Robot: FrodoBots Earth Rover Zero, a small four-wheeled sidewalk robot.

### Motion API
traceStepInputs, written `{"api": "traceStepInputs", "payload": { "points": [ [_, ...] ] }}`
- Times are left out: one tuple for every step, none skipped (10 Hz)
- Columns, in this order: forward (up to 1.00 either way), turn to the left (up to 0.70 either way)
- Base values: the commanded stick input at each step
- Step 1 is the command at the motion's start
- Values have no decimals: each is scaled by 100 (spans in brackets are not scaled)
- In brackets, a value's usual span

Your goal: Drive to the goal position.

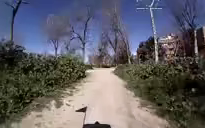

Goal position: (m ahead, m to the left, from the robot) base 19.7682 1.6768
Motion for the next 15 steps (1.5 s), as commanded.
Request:
{"api": "traceStepInputs", "payload": {
  "points": [
    [100, -13],
    [100, -11],
    [100, -1],
    [100, -6],
    [100, -10],
    [100, -15],
    [100, -20],
    [100, -24],
    [100, -27],
    [100, -21],
    [100, -16],
    [100, 0],
    [100, 0],
    [100, 0],
    [100, 0]
  ]
}}
